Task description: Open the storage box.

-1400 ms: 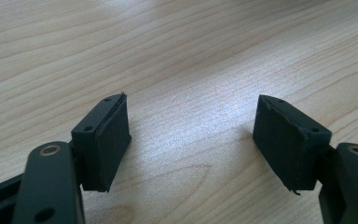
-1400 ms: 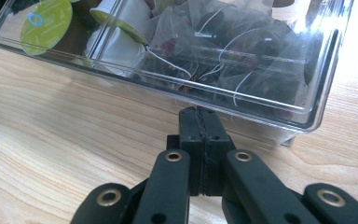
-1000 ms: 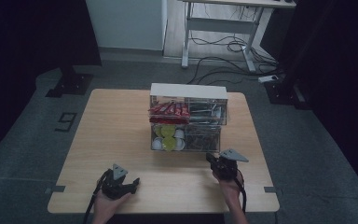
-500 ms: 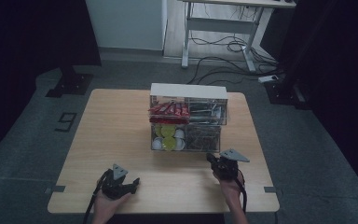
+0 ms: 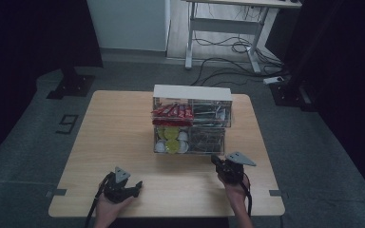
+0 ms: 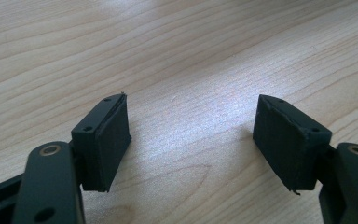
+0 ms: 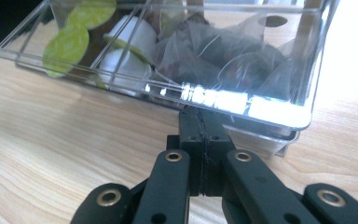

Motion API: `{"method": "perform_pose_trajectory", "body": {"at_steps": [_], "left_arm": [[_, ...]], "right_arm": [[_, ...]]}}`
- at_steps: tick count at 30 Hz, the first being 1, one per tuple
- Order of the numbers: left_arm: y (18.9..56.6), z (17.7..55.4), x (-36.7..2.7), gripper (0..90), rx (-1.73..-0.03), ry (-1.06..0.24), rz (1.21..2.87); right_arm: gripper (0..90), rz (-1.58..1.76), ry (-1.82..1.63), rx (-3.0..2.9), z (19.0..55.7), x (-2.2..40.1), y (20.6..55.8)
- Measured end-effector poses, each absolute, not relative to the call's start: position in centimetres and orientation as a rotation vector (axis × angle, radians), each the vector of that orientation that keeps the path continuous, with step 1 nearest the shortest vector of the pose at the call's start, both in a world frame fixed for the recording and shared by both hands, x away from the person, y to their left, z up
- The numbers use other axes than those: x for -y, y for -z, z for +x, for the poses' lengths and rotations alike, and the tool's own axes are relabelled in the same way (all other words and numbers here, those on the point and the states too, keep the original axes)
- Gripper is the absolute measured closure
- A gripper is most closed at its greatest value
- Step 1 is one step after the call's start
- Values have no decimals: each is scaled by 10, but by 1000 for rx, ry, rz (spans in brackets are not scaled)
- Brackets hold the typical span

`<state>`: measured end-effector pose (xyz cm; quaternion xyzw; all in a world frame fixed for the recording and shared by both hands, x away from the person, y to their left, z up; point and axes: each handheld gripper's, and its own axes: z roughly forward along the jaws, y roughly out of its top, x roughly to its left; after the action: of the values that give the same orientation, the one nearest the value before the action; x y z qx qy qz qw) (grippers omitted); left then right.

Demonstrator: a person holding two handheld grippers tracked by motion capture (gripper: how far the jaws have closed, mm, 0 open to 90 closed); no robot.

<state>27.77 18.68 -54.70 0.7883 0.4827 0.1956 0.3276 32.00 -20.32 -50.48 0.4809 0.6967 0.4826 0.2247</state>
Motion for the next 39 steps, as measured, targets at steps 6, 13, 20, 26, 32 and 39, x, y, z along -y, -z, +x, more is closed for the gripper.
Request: {"method": "perform_pose_trajectory", "body": {"at_steps": [6,13,20,26,32,39], "left_arm": [[547,278,-187,271,-1264,-513,2064],[547,278,-187,271,-1264,-513,2065],[547,278,-187,271,-1265,-513,2064],[547,278,-187,271,-1265,-513,2064],[547,278,-187,271,-1264,-512,2065],[547,278,-187,272,-1264,-512,2065]], "right_arm": [[890,1325,-1358,-1898,318,206,500],[890,1312,-1369,-1886,317,205,494],[890,1295,-1373,-1885,317,202,487],[889,1290,-1393,-1873,318,202,481],[888,1276,-1396,-1876,322,199,473],[889,1266,-1397,-1864,327,197,462]]}}
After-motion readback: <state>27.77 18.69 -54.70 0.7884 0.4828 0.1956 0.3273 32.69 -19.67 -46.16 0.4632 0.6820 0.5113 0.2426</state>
